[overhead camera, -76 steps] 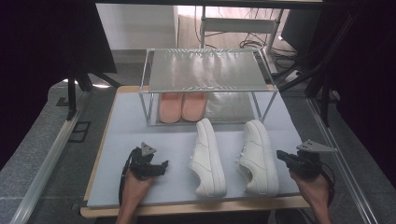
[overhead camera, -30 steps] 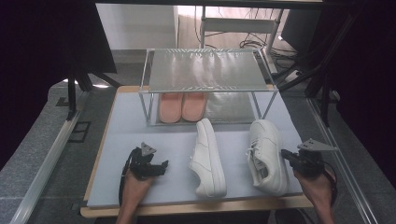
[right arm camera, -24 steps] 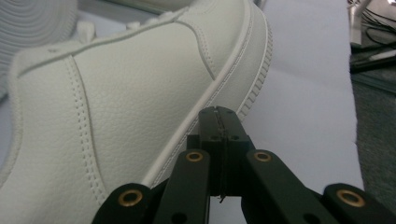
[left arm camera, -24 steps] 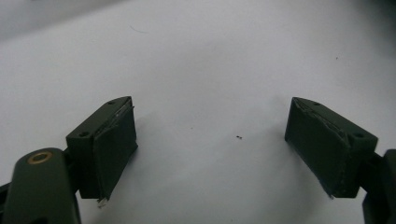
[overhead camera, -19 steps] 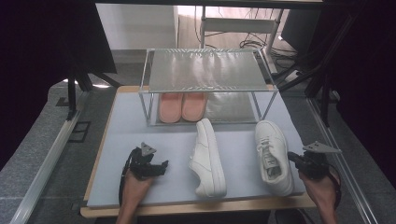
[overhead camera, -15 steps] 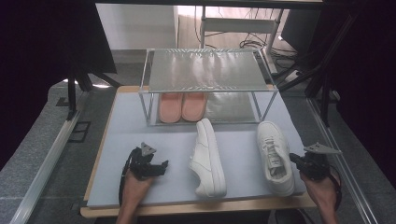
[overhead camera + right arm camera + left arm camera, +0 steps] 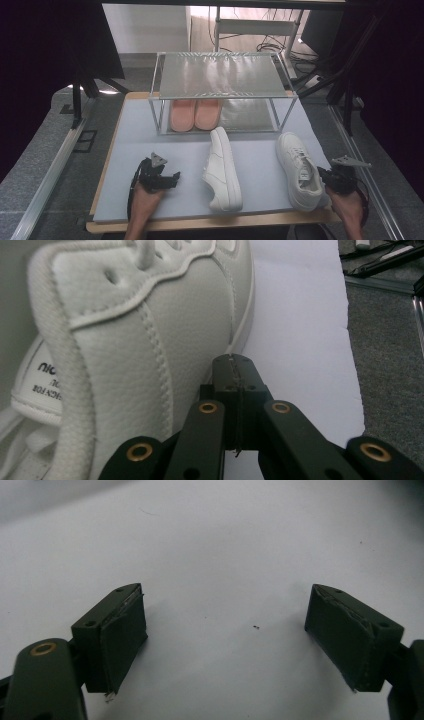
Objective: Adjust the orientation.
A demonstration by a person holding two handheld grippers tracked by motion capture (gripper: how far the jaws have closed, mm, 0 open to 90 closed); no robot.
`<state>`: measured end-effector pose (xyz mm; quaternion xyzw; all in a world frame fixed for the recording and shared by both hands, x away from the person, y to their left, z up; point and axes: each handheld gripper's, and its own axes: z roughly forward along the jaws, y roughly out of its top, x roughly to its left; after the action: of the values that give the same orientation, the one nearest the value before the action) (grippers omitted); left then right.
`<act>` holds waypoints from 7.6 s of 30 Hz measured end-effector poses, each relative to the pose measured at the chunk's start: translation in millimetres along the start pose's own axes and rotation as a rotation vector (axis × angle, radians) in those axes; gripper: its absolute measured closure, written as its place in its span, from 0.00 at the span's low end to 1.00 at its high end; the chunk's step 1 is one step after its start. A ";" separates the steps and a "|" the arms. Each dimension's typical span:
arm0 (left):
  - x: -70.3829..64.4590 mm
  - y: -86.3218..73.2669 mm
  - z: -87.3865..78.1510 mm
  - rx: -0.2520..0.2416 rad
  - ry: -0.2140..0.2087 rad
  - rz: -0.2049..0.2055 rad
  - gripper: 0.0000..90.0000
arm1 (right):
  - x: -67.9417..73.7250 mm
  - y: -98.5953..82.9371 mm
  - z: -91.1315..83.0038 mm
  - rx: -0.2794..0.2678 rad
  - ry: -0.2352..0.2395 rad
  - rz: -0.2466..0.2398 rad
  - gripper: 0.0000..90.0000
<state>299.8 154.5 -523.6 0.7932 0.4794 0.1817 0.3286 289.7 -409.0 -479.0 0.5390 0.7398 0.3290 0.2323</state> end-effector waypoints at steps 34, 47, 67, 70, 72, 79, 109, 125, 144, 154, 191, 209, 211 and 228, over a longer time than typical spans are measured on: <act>0.0 0.0 0.1 -0.001 -0.001 -0.001 0.19 | 36.9 43.9 -48.2 -0.150 0.114 -0.060 1.00; 0.1 0.0 0.0 -0.001 -0.001 0.000 0.19 | 63.7 55.0 -36.0 -0.144 0.196 -0.103 1.00; 0.1 -0.1 0.0 0.000 0.000 0.000 0.19 | 115.9 67.2 -12.8 -0.124 0.309 -0.180 1.00; 0.1 -0.1 0.0 -0.001 0.000 0.000 0.19 | 123.8 67.2 -10.3 -0.123 0.325 -0.189 1.00; 0.1 -0.1 0.0 0.000 0.000 0.000 0.19 | 129.3 67.4 -8.1 -0.119 0.340 -0.197 1.00; 0.1 -0.1 0.0 -0.001 0.000 0.000 0.19 | 149.0 69.1 1.8 -0.109 0.374 -0.227 1.00; -0.3 -0.2 0.1 -0.004 0.001 -0.002 0.19 | 204.9 79.4 33.6 -0.080 0.477 -0.318 1.00; -0.3 -0.2 0.2 -0.005 0.001 -0.003 0.19 | 215.2 81.1 38.6 -0.080 0.496 -0.339 1.00; -0.1 -0.2 0.0 -0.002 0.001 0.001 0.19 | 194.9 73.3 30.6 -0.071 0.453 -0.295 1.00; 0.0 -0.2 0.0 -0.001 0.001 0.002 0.19 | 177.8 65.9 25.6 -0.049 0.353 -0.262 1.00; 0.0 -0.1 0.0 -0.001 0.000 0.001 0.19 | 175.7 40.1 65.3 0.068 0.189 -0.189 1.00; 0.1 -0.1 0.0 -0.001 0.000 0.002 0.19 | 177.8 50.4 85.2 0.036 0.300 -0.190 1.00; 0.1 -0.1 0.0 -0.001 0.000 0.002 0.19 | 179.6 51.8 87.3 0.034 0.312 -0.194 1.00; 0.0 -0.1 0.0 -0.001 0.000 0.001 0.19 | 203.8 61.2 103.8 0.016 0.402 -0.234 1.00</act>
<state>299.8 154.5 -523.7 0.7934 0.4788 0.1823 0.3288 338.3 -178.4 -501.9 0.3749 0.8312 0.3948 0.1125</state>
